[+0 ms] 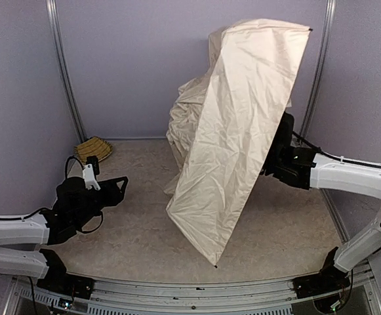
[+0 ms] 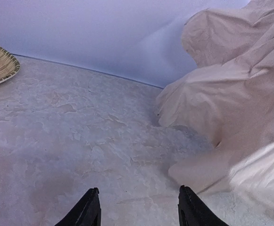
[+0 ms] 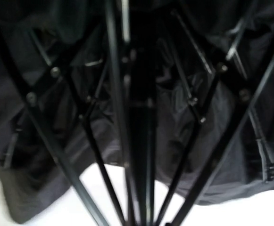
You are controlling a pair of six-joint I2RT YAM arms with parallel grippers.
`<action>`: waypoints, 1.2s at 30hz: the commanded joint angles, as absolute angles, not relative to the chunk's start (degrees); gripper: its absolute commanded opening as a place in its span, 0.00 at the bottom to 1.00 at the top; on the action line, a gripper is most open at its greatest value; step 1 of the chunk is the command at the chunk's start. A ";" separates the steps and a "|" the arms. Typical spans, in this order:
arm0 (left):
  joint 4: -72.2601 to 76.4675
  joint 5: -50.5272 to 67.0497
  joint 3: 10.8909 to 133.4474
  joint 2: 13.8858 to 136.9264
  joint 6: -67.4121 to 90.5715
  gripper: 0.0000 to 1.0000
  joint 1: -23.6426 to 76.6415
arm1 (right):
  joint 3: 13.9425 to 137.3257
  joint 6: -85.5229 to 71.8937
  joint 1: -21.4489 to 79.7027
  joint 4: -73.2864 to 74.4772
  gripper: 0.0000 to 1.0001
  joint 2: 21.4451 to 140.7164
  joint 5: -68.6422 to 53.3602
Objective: Put away the umbrella
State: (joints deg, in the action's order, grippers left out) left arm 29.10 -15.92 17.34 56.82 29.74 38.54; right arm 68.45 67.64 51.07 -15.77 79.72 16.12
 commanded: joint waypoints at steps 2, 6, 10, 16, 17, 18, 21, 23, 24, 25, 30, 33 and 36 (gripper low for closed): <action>30.29 -16.06 16.79 56.66 29.24 0.56 37.97 | 60.26 59.32 57.55 -17.17 0.00 91.14 16.66; 30.40 -15.83 16.38 56.87 29.36 0.58 37.81 | 58.36 52.87 61.21 -16.98 0.00 100.98 13.20; 30.17 -15.29 16.43 56.52 28.55 0.60 37.71 | 58.08 49.06 63.16 -16.64 0.09 105.83 8.01; 29.45 -14.42 16.90 56.20 26.52 0.65 37.71 | 56.72 41.70 63.40 -16.93 0.51 104.68 4.33; 29.37 -14.25 16.96 56.29 26.42 0.66 37.66 | 55.80 41.04 63.56 -17.60 0.73 103.92 4.76; 29.39 -13.95 17.04 56.43 26.11 0.66 37.66 | 54.85 40.57 63.74 -18.03 0.89 103.03 5.41; 29.25 -12.87 17.39 57.00 25.20 0.67 37.62 | 52.04 38.67 64.30 -18.27 1.00 99.02 5.95; 28.78 -12.02 18.16 56.93 24.11 0.68 37.62 | 49.96 37.85 64.36 -17.10 1.00 95.58 5.15; 28.30 -11.30 18.62 56.59 23.47 0.68 37.62 | 48.85 37.60 64.34 -16.30 1.00 93.53 4.93; 27.85 -10.66 19.16 56.31 22.87 0.68 37.62 | 47.85 37.42 64.34 -14.68 1.00 91.55 4.47; 25.90 -5.66 23.48 55.22 18.13 0.68 37.75 | 47.99 33.09 61.51 -1.58 0.99 81.08 -7.33; 25.11 -0.41 28.11 58.52 16.50 0.69 38.00 | 52.47 29.16 56.94 3.65 0.98 76.65 -18.20; 24.73 3.46 33.18 63.44 12.69 0.72 39.49 | 58.24 24.39 53.34 0.51 0.99 75.70 -24.51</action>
State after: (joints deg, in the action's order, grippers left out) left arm 25.21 -3.97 27.24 58.85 18.76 38.17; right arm 51.42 32.16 57.36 -0.86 77.78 -11.68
